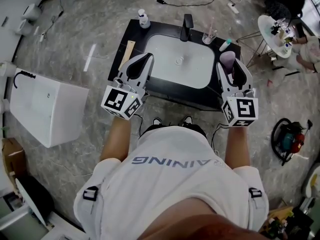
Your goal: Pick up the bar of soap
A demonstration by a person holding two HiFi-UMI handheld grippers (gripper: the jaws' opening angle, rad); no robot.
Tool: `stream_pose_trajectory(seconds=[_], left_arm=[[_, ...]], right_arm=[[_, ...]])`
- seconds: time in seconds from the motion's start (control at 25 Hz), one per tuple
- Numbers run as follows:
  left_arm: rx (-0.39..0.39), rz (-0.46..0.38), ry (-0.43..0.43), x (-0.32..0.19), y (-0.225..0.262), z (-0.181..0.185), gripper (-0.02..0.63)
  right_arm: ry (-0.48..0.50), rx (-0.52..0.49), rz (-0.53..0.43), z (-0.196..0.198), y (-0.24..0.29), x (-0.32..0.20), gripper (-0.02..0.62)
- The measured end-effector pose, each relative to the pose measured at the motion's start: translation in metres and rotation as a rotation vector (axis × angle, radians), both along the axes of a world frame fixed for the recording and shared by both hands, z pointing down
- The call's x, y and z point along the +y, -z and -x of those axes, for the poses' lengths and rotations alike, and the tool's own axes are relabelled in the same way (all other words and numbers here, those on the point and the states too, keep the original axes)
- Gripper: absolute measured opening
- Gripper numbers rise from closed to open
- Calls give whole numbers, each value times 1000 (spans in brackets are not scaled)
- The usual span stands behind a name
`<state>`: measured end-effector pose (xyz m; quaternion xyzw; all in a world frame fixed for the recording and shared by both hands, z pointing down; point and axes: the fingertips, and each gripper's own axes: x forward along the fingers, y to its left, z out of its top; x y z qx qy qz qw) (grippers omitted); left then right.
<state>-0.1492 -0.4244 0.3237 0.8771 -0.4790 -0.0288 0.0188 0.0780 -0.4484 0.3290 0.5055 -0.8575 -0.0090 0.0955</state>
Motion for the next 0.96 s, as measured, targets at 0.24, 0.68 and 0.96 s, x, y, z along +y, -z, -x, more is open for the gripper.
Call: stream_pose_trajectory(seconds=[0.24,0.68,0.96], left_arm=[[8,-5,-14,-2,2,1,8],[21,-10,-17,3,5,-1,8],[22,-18,-14,9,9,-6,8]], right_arm=[[2,-8,-8,4,6,0,204],[9,-14,-9,3,9,3,205],[14,-18,-18,-2,15,6,204]])
